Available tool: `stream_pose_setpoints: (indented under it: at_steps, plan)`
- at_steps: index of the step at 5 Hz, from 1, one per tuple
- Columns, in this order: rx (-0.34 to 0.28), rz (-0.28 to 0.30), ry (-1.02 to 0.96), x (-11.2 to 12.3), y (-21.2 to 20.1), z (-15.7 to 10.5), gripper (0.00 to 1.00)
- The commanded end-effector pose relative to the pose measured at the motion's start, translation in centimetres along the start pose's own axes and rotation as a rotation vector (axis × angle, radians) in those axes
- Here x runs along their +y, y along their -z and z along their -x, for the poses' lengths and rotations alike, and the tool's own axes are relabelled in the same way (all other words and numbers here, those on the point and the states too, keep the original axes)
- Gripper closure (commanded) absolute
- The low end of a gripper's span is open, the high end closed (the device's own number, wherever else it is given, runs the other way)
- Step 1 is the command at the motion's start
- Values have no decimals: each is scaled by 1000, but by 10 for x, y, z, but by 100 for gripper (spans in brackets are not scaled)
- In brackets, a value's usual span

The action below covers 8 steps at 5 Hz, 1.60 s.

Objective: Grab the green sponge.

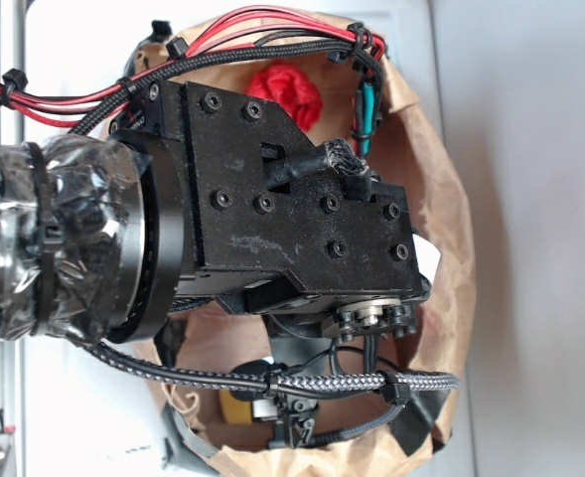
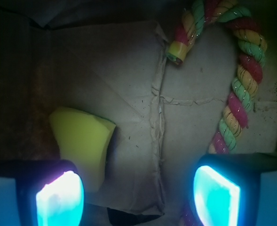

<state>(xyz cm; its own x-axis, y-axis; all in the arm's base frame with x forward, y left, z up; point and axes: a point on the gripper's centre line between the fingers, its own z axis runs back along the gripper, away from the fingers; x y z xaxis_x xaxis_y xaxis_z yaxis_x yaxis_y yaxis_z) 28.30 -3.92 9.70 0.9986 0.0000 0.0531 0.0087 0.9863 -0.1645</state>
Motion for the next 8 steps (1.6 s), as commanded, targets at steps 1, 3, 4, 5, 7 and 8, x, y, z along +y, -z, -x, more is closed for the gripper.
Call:
stream_pose_setpoints:
  at_steps: [1, 3, 4, 5, 7, 8]
  plan:
    - [-97, 43, 62, 11, 0, -43, 0]
    - [-92, 82, 142, 3, 6, -57, 0]
    - [-89, 61, 148, 2, -1, -55, 0]
    - [-94, 91, 182, -8, -14, -49, 0]
    - [-83, 81, 278, -36, -34, -22, 0]
    - [-57, 80, 298, -41, -32, -16, 0]
